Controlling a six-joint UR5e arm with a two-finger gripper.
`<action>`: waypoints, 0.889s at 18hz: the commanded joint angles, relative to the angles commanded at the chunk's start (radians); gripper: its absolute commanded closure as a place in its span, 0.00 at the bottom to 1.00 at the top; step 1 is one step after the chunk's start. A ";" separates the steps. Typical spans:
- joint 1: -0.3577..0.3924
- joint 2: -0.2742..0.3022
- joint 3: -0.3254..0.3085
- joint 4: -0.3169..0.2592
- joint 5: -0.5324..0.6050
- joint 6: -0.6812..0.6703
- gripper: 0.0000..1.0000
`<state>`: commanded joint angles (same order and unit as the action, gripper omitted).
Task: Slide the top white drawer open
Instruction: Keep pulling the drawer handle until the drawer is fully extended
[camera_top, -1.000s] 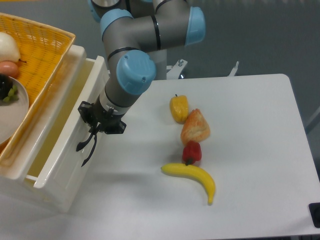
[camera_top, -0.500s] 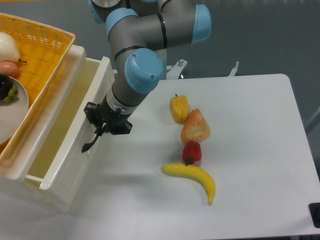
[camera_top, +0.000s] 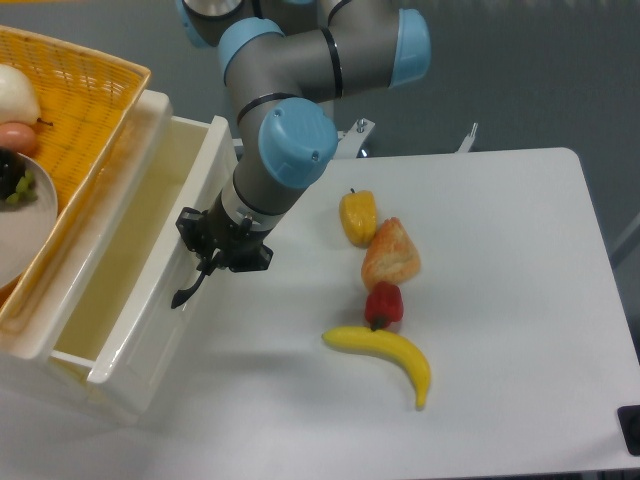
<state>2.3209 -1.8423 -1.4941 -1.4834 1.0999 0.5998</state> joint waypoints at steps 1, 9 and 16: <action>0.003 0.000 -0.002 0.000 0.000 0.000 0.82; 0.025 -0.003 0.003 0.003 0.003 0.002 0.82; 0.045 -0.026 0.002 0.037 0.017 0.003 0.82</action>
<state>2.3654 -1.8683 -1.4926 -1.4467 1.1167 0.6029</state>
